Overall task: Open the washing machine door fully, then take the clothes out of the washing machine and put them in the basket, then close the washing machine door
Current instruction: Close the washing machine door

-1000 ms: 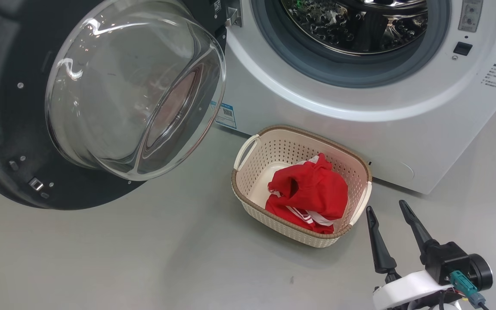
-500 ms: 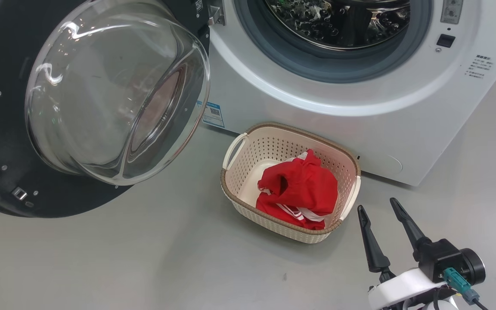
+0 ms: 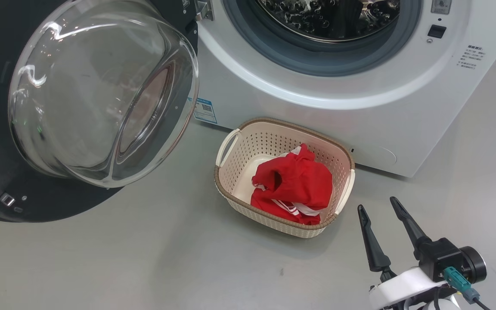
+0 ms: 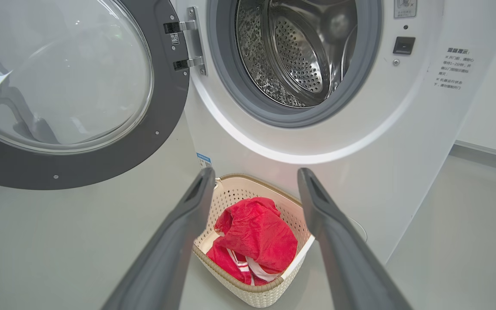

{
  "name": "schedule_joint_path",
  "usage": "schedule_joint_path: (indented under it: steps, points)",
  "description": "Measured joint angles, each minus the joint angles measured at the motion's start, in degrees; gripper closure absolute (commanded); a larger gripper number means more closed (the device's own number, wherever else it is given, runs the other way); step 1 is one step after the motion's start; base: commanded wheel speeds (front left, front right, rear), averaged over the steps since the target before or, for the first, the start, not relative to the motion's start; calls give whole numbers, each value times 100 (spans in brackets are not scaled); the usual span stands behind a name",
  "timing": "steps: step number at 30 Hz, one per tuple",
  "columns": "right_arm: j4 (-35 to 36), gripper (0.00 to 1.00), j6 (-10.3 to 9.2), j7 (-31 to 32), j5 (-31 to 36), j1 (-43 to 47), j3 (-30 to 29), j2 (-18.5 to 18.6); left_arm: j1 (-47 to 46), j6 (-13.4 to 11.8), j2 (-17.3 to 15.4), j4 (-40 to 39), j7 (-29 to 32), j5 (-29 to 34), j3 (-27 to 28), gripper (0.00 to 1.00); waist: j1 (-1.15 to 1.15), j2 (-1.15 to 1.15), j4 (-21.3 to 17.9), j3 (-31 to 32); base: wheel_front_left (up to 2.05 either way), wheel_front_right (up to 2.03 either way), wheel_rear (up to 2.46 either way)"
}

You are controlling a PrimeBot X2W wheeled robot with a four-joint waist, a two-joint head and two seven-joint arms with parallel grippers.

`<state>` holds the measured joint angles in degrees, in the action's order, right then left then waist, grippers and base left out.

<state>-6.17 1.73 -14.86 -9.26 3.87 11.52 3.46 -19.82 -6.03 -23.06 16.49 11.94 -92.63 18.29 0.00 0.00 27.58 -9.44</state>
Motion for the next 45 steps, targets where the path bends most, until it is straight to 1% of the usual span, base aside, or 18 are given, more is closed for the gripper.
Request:
schedule_joint_path:
  steps: [4,11,13,22,24,35,38,40,45]
  points:
    - [0,0,18,0,27,-27,-3,16,-119,-1,1,208,169,-4,-162,100,0,0,-37,-44,0,0,0]
    - [0,0,22,0,27,-46,-3,25,-211,-1,-7,408,397,-34,-242,100,0,0,-60,-88,0,0,0]
    - [0,0,22,0,27,-47,-3,30,-249,2,-27,453,468,-140,-245,100,0,0,-65,-100,0,0,0]
    - [1,0,22,0,27,-111,-20,40,-282,227,-94,546,767,-293,-237,100,0,0,-51,-145,0,0,0]
    - [0,0,22,0,27,-111,-20,41,-283,238,-97,550,802,-321,-236,100,0,0,-47,-150,0,0,0]
    - [-1,0,23,0,35,-124,-32,60,-283,526,-107,658,1095,-558,-191,100,0,0,-11,-182,0,0,0]
    - [-5,0,27,0,35,-158,-25,59,-276,611,-104,684,1170,-597,-163,100,0,0,-24,-174,0,0,0]
    - [-15,0,67,0,35,-186,-13,57,-266,666,-104,695,1194,-608,-151,100,0,0,-46,-152,0,0,0]
    - [-42,0,70,0,34,-201,0,51,-196,808,-109,705,1280,-621,-121,100,0,0,-116,-99,0,0,0]
